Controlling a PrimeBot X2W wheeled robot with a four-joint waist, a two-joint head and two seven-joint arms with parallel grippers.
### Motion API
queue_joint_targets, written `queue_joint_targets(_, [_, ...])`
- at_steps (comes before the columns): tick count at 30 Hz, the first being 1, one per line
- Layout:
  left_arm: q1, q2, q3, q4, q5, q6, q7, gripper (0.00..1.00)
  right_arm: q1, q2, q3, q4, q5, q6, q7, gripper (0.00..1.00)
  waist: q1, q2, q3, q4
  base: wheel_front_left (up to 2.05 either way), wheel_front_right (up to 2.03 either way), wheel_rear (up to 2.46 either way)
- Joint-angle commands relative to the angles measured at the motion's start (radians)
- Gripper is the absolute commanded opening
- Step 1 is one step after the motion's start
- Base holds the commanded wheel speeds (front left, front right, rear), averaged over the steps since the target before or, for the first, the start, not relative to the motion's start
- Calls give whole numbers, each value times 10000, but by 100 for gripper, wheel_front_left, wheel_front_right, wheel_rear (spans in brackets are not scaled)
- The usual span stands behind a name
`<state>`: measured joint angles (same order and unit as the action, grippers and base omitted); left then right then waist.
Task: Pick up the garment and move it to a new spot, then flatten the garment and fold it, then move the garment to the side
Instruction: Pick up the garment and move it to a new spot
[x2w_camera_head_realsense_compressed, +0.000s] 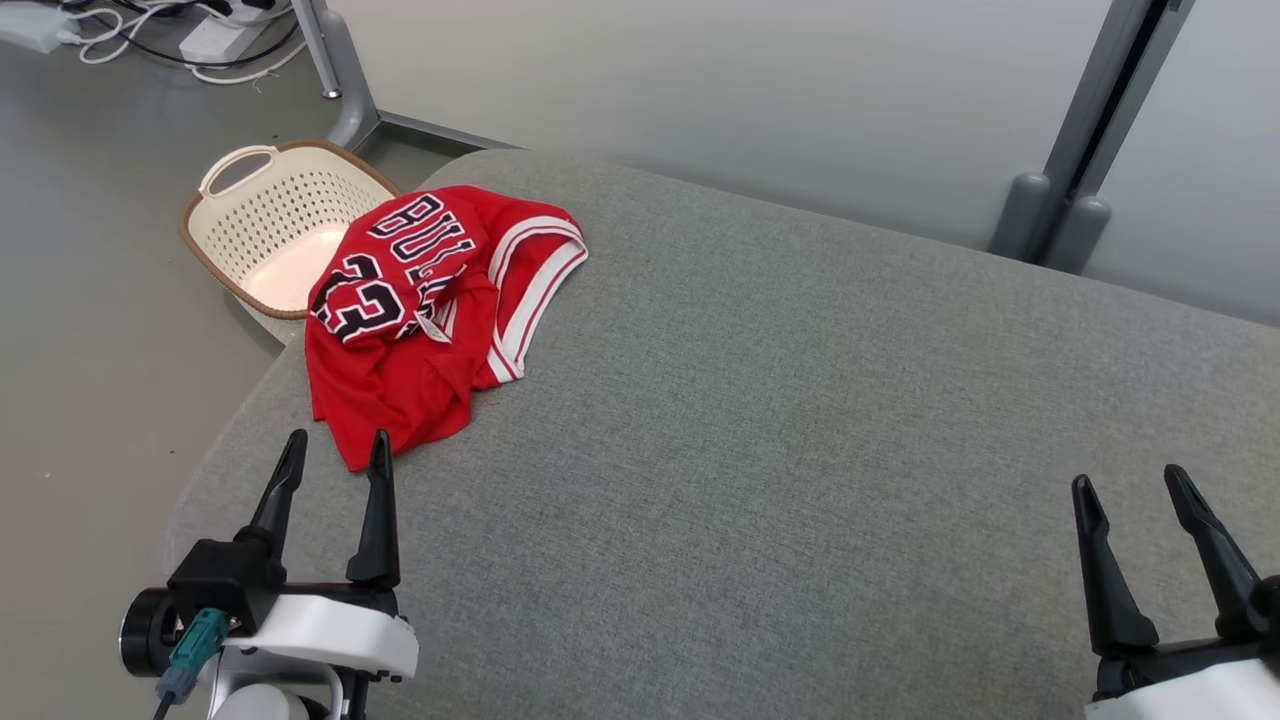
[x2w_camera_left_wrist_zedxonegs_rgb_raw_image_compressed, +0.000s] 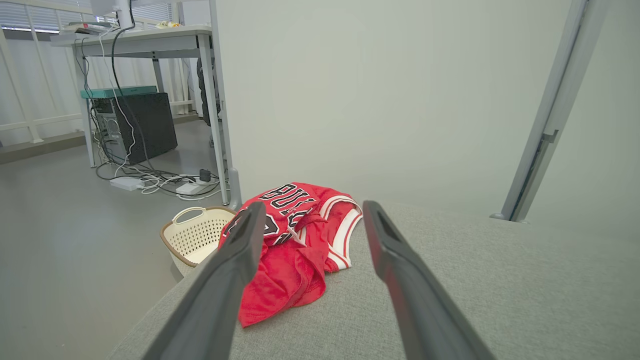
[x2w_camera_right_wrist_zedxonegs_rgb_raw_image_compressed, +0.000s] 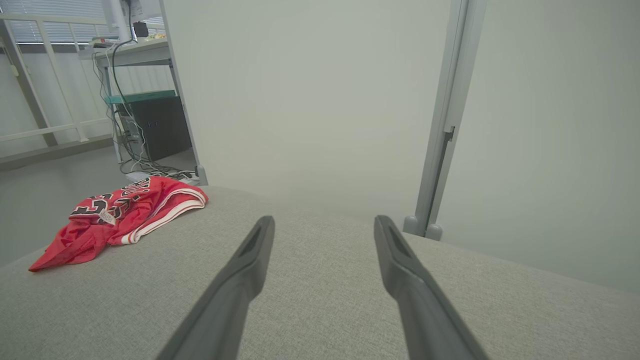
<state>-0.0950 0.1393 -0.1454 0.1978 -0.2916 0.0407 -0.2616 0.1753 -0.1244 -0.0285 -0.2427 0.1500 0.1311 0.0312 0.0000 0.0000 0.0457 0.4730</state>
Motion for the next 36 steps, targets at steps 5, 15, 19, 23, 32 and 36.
queue_joint_targets(5, [-346, -189, 45, 41, 67, -112, -46, 100, -335, -167, 87, -281, -1, -6, 184, 100, 0, 0, 545, -226, 0, 0, 0])
queue_joint_targets(15, [-2798, -725, 411, 2307, -648, -662, -26, 100, -1356, -717, 18, -1516, -162, -6, 892, 100, 0, 0, 3276, -1258, 0, 0, 0])
queue_joint_targets(19, [-4271, -770, 594, 4151, -954, -1010, -27, 100, -1710, -931, -162, -1800, -197, -7, 1027, 100, 0, 0, 4209, -1515, 0, 0, 0])
queue_joint_targets(23, [-5610, -726, 752, 6260, -1215, -1314, -27, 100, -1990, -1100, -209, -1916, -169, -6, 1091, 100, 0, 0, 4774, -1674, 0, 0, 0])
queue_joint_targets(32, [-7023, -572, 1157, 9207, -1454, -1339, 40, 100, -2204, -1144, -242, -1771, -93, -6, 979, 100, 0, 0, 5024, -1621, 0, 0, 0])
queue_joint_targets(36, [-7029, -456, 1220, 8992, -1197, -1203, 7, 0, -2244, -1146, -303, -1728, -88, -6, 977, 100, 0, 0, 4911, -1492, 0, 0, 0])
